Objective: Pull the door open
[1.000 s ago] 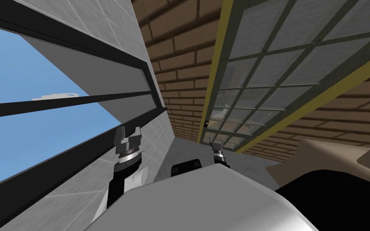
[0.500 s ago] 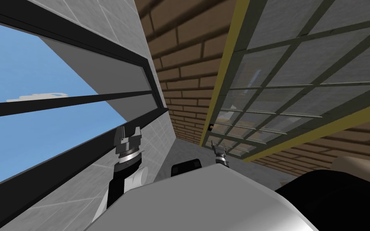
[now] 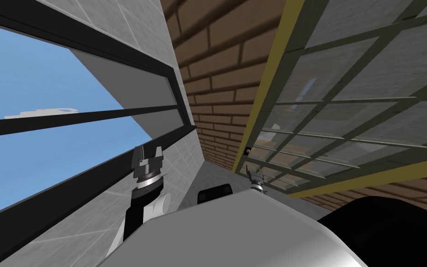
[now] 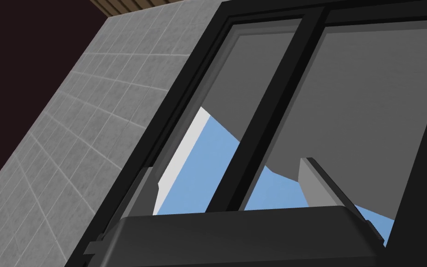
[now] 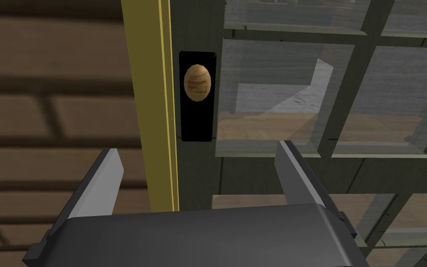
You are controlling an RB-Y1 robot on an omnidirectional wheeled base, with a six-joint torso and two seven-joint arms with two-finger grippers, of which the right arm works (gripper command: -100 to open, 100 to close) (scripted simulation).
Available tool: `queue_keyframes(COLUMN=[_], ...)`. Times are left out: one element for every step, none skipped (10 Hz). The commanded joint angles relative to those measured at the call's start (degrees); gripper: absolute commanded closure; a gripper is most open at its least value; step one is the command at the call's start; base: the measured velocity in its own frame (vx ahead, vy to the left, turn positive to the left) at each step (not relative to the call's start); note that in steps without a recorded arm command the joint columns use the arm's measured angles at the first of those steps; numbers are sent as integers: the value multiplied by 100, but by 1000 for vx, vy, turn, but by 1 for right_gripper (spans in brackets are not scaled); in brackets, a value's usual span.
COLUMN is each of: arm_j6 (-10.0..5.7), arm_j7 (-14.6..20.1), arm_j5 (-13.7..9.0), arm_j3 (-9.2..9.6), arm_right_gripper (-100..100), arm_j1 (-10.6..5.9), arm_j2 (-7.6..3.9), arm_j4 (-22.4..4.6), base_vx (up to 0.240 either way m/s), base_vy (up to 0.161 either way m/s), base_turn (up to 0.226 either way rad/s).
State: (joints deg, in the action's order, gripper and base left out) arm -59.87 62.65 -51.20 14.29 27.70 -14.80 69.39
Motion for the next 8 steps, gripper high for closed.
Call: queue_keyframes(arm_j6=[-97,-150,-212,-266,-318,-276,-196,-114], arm_j7=[163,255,363,457,547,480,627,748], arm_j5=[-169,-263,-375,-471,-564,-505,-502,-488], arm_j3=[54,83,117,146,175,153,146,138], arm_right_gripper=[-100,-100,-100,-100,-100,-100,-100,-100], arm_j1=[6,3,0,-4,-7,-3,-180,-345], arm_j2=[-26,-44,-64,-81,-98,-93,-202,-301], arm_j4=[-167,-271,-395,-502,-604,-530,-707,-868], base_vx=[110,125,149,143,128,56,77,167], base_vy=[-66,-91,-81,-49,-57,-32,-13,-28], base_turn=[178,132,111,155,117,21,-125,-171])
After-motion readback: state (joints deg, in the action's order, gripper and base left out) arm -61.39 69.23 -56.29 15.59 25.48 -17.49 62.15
